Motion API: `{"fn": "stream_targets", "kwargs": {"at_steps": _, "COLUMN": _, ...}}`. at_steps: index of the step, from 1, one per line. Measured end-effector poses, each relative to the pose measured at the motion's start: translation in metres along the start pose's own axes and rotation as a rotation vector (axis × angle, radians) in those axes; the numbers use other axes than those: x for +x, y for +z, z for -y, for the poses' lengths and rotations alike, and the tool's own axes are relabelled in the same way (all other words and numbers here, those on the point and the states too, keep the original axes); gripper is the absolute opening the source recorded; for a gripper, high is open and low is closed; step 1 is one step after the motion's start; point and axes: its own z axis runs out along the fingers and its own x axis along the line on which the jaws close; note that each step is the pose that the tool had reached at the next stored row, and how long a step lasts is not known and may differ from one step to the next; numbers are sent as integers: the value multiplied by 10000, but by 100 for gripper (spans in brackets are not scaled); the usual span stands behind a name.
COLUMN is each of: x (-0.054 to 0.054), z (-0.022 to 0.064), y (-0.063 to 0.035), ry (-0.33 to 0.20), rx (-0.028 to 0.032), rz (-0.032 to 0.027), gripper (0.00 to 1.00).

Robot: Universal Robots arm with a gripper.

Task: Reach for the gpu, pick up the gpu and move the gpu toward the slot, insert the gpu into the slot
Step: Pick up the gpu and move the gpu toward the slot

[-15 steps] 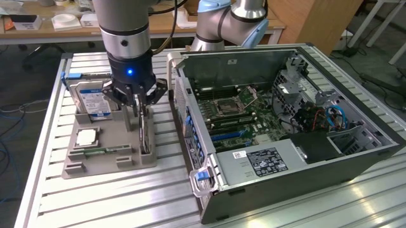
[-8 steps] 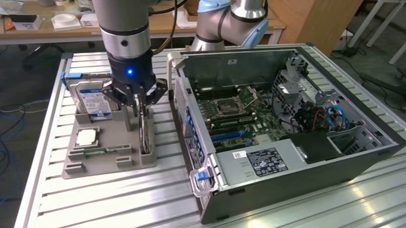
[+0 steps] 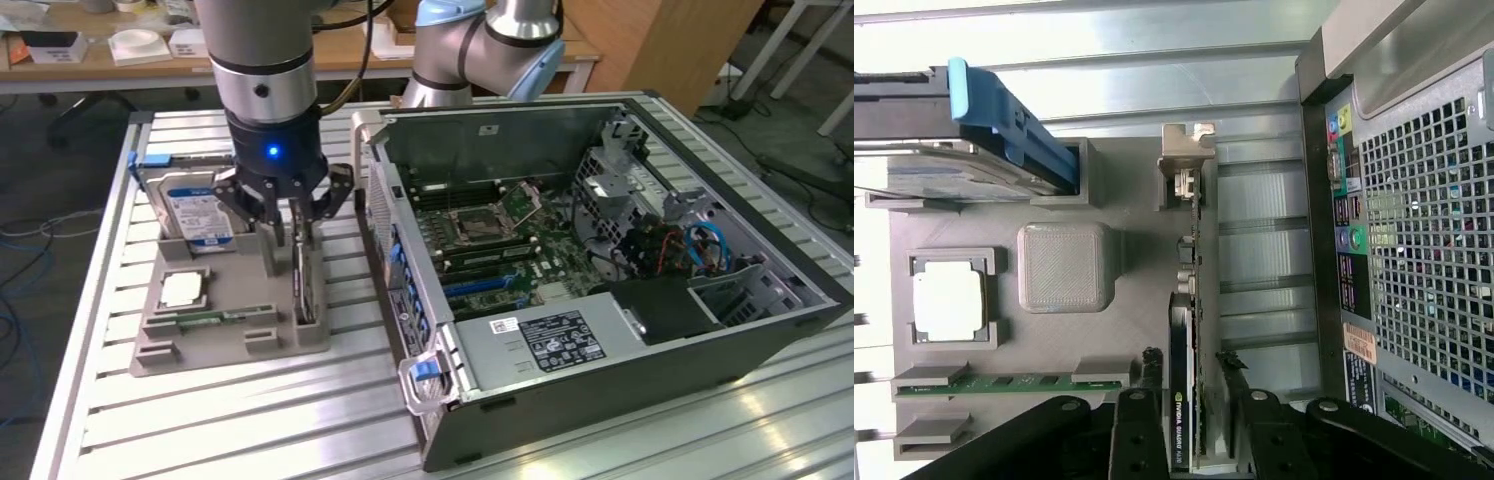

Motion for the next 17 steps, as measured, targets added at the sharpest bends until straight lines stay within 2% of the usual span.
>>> {"fn": "stream_targets", "kwargs": {"at_steps": 1, "x": 0, "z": 0, "y": 0, "ry": 1, "rx": 0, "rz": 0, "gripper": 40}}
{"fn": "stream_targets", "kwargs": {"at_steps": 2, "x": 0, "z": 0, "y": 0, "ry": 0, "rx": 0, "rz": 0, "gripper": 40}}
{"fn": "stream_targets", "kwargs": {"at_steps": 5, "x": 1, "z": 2, "y": 28, "ry": -66, "rx": 11, "rz": -25, "gripper": 58}}
{"fn": "stream_targets", "kwargs": {"at_steps": 10, "x": 2, "z": 7, "y": 137, "ry": -320, "rx": 10, "rz": -67, "gripper": 58}}
{"fn": "stream_targets", "kwargs": {"at_steps": 17, "x": 2, "z": 21, "y": 263, "ry": -447, "rx": 16, "rz": -161, "gripper": 58}}
